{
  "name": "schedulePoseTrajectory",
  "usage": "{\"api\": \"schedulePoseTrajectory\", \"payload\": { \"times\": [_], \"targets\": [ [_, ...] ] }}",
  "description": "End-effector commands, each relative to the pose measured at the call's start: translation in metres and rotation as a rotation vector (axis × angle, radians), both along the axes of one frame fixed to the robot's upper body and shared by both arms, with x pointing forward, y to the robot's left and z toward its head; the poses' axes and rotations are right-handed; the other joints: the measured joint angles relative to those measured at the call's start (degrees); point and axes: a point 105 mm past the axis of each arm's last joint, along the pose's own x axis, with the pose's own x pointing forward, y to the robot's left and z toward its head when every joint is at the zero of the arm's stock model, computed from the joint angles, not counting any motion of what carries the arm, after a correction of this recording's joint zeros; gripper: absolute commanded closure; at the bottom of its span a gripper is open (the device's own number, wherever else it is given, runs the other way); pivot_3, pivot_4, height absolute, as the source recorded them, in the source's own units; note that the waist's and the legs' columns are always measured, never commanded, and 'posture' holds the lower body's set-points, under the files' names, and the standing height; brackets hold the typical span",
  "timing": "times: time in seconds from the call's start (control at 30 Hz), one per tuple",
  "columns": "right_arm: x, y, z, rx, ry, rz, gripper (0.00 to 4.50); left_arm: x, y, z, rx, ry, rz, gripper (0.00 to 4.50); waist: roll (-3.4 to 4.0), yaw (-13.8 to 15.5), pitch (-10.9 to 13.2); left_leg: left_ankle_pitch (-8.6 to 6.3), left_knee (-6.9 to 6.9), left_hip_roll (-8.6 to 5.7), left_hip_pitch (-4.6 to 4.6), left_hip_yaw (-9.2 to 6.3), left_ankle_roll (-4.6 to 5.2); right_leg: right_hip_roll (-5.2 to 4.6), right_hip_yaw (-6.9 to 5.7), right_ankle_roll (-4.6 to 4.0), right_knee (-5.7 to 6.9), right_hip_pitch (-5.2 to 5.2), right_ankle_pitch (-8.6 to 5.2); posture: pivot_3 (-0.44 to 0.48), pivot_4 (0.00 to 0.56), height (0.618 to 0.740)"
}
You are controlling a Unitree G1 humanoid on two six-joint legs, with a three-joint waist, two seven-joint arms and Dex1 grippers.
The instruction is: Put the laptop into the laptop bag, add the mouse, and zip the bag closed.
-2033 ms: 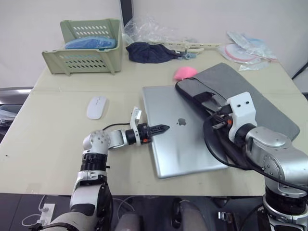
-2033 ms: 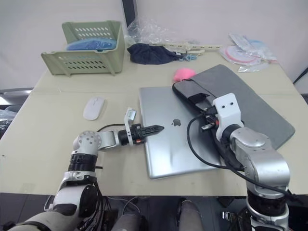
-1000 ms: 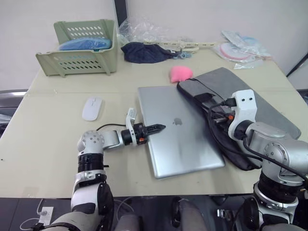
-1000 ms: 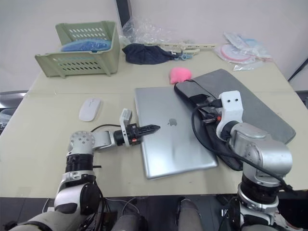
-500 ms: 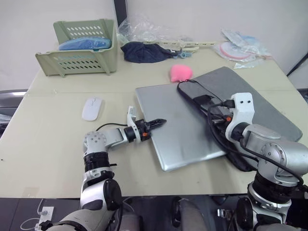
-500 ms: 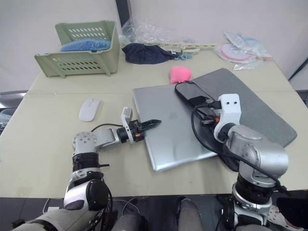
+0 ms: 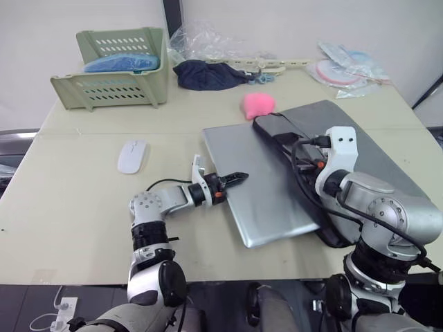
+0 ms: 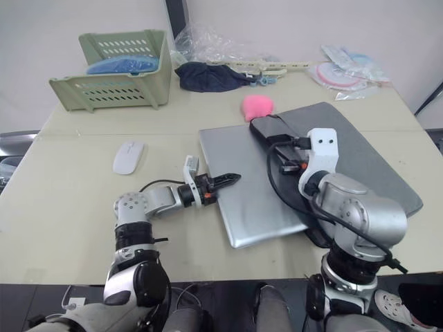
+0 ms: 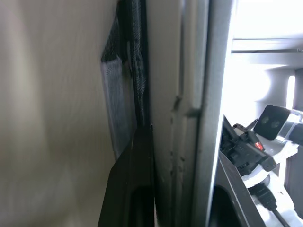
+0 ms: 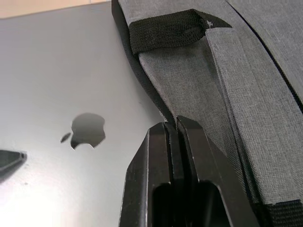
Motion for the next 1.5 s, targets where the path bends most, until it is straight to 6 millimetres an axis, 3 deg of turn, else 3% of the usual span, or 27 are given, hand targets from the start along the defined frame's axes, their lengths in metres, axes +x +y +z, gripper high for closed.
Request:
{"api": "schedulePoseTrajectory", "payload": {
  "times": [0.03, 0.53, 1.1, 1.5],
  "targets": [
    [0.001, -0.001, 0.011, 0.006, -0.036, -0.026, 4.42, -0.002, -0.013, 0.027, -0.084, -0.086, -0.035, 3.96, 0.00, -0.01, 0.00, 0.00, 0.00, 0.00, 0.00, 0.00, 0.00, 0.00, 0.00, 0.00, 0.01, 0.00, 0.00, 0.000, 0.150, 0.740],
    [0.005, 0.022, 0.022, 0.046, -0.062, 0.029, 4.42, 0.006, -0.029, 0.030, -0.088, -0.092, -0.040, 3.96, 0.00, -0.03, 0.00, 0.00, 0.00, -0.01, -0.01, 0.04, 0.00, 0.01, 0.02, 0.00, 0.02, -0.05, 0.00, 0.000, 0.150, 0.740],
    [0.003, 0.042, 0.028, 0.037, -0.089, 0.092, 4.42, 0.032, -0.061, 0.024, -0.051, -0.129, -0.049, 3.96, 0.01, -0.15, 0.00, 0.02, 0.00, -0.05, 0.02, 0.10, 0.03, -0.01, 0.06, 0.00, 0.06, -0.05, 0.00, 0.000, 0.150, 0.740],
    [0.008, 0.046, 0.051, 0.013, -0.142, 0.131, 4.42, 0.035, -0.068, 0.018, -0.030, -0.145, -0.073, 3.96, 0.01, -0.12, 0.00, 0.05, 0.01, -0.09, 0.01, 0.09, 0.09, -0.07, 0.10, 0.00, 0.08, -0.05, 0.01, 0.000, 0.150, 0.740]
  ]
}}
